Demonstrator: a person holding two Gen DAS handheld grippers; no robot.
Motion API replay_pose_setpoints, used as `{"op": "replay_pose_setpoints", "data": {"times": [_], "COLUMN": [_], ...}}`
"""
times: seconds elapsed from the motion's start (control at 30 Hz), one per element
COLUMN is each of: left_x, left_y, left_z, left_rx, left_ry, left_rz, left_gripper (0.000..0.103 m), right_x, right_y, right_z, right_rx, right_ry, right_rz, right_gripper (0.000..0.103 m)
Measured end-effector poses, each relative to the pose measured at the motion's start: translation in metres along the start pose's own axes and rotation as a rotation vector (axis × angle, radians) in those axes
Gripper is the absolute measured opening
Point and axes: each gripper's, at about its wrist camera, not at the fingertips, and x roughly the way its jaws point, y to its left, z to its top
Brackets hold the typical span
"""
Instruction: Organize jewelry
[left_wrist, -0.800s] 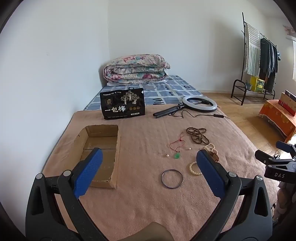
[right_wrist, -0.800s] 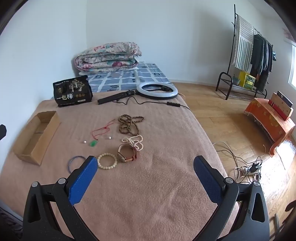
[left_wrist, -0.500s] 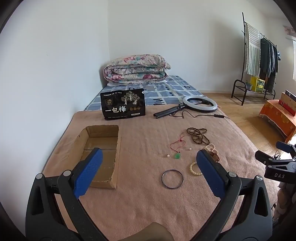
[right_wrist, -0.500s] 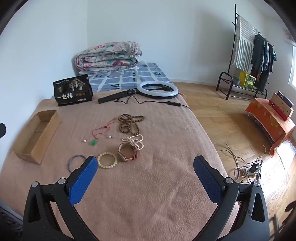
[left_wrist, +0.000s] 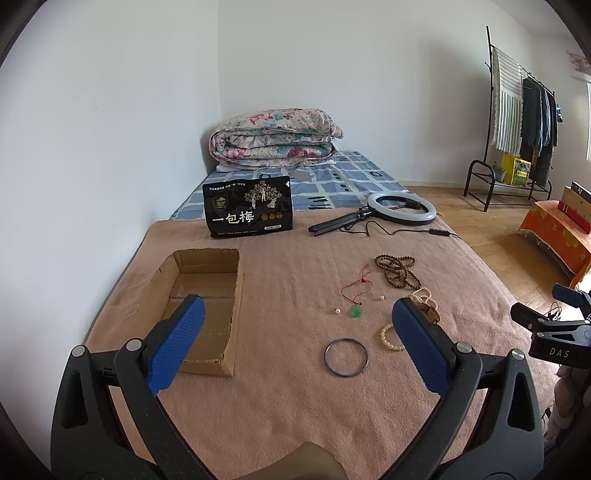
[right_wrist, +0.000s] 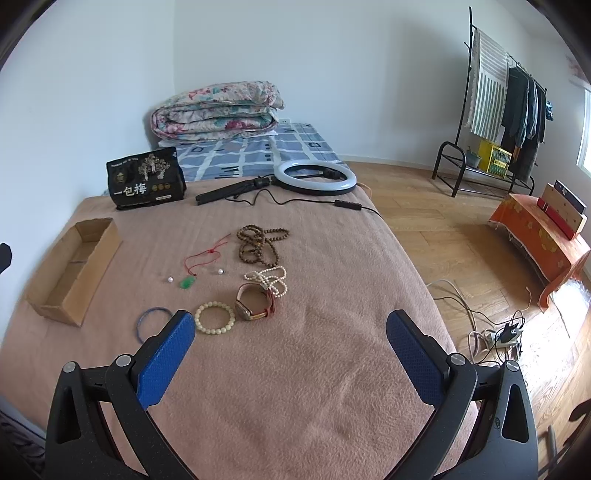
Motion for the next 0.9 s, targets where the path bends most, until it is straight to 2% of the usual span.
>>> {"op": "replay_pose_setpoints", "data": {"times": [0.9], "left_x": [0.0004], "left_y": [0.0002], "left_z": [-0.0002], "left_rx": [0.000], "left_ry": [-0.002], "left_rz": [0.001], "left_gripper": [0.103], "right_x": [0.0023], "right_y": [0.0014], "right_z": [-0.0020], "right_rx": [0.001], "right_ry": [0.010], "right_rz": [0.003], "right_gripper": [0.103]}}
